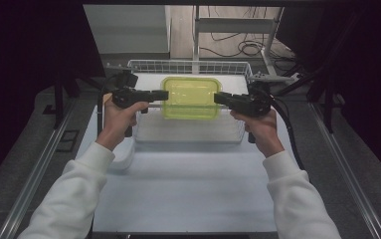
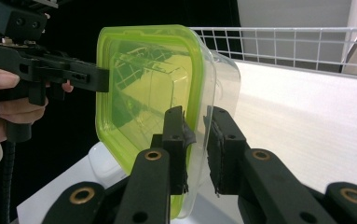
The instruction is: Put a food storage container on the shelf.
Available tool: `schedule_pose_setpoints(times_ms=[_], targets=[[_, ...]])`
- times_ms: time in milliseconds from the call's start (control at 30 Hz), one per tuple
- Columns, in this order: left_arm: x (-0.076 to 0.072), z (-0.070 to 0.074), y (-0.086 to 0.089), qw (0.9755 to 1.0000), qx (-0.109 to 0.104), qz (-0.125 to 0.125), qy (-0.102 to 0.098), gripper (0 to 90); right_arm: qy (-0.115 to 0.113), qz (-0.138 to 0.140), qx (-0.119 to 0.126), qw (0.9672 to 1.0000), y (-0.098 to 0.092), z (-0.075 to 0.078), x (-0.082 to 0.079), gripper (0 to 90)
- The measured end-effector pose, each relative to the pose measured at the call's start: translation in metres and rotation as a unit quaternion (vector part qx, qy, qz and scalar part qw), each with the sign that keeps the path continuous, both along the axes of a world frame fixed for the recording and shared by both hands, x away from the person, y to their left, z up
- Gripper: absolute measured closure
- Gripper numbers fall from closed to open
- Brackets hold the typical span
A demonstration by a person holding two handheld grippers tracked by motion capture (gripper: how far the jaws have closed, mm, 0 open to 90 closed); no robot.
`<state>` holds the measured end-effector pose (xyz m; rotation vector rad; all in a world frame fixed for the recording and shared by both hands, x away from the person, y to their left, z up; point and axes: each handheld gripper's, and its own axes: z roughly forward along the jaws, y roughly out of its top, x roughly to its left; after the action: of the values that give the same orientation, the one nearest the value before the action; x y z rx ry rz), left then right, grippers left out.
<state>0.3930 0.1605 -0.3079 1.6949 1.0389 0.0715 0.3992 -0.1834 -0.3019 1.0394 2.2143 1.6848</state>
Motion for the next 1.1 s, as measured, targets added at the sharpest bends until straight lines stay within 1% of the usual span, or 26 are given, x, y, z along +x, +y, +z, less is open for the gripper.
schedule_pose_setpoints(times_ms=[133, 233, 300, 367, 500, 567, 733, 867, 967, 1067, 1100], targets=[[0.009, 0.001, 0.001, 1.0, -0.003, 0.001, 0.004, 79.1, 0.002, -0.002, 0.0, 1.0, 0.001, 0.003, 0.008, 77.2], [0.016, 0.002, 0.002, 1.0, -0.001, 0.0, 0.006, 79.1, 0.007, -0.002, 0.001, 1.0, 0.001, 0.004, 0.016, 77.3], [0.022, 0.002, 0.003, 0.9999, -0.004, -0.002, 0.011, 79.1, 0.012, -0.001, -0.002, 0.9999, 0.002, 0.005, 0.021, 77.3], [0.028, 0.0, 0.004, 0.9998, -0.01, -0.003, 0.018, 79.0, 0.018, 0.0, -0.003, 0.9998, 0.003, 0.005, 0.026, 77.2], [0.039, -0.003, 0.003, 0.9994, -0.017, -0.004, 0.031, 79.1, 0.037, -0.002, 0.005, 0.9993, 0.001, 0.006, 0.037, 77.4], [0.044, -0.004, 0.002, 0.9991, -0.021, -0.002, 0.037, 79.1, 0.042, -0.005, 0.002, 0.9991, 0.002, 0.006, 0.042, 77.4], [0.053, -0.002, 0.003, 0.9989, -0.015, -0.004, 0.044, 79.2, 0.047, -0.011, 0.001, 0.9988, 0.002, 0.006, 0.05, 77.5], [0.06, 0.001, 0.004, 0.9985, -0.016, 0.002, 0.052, 79.1, 0.052, -0.017, 0.006, 0.9985, 0.004, 0.006, 0.057, 77.7], [0.065, 0.002, 0.005, 0.9983, -0.015, 0.005, 0.056, 79.1, 0.064, -0.018, 0.009, 0.9978, 0.005, 0.007, 0.063, 77.7], [0.072, 0.001, 0.005, 0.9977, -0.012, 0.003, 0.067, 79.1, 0.076, -0.021, 0.011, 0.9968, 0.006, 0.006, 0.07, 77.8], [0.075, 0.0, 0.004, 0.9973, -0.014, 0.003, 0.071, 79.1, 0.082, -0.021, 0.011, 0.9964, 0.005, 0.005, 0.072, 77.8]])
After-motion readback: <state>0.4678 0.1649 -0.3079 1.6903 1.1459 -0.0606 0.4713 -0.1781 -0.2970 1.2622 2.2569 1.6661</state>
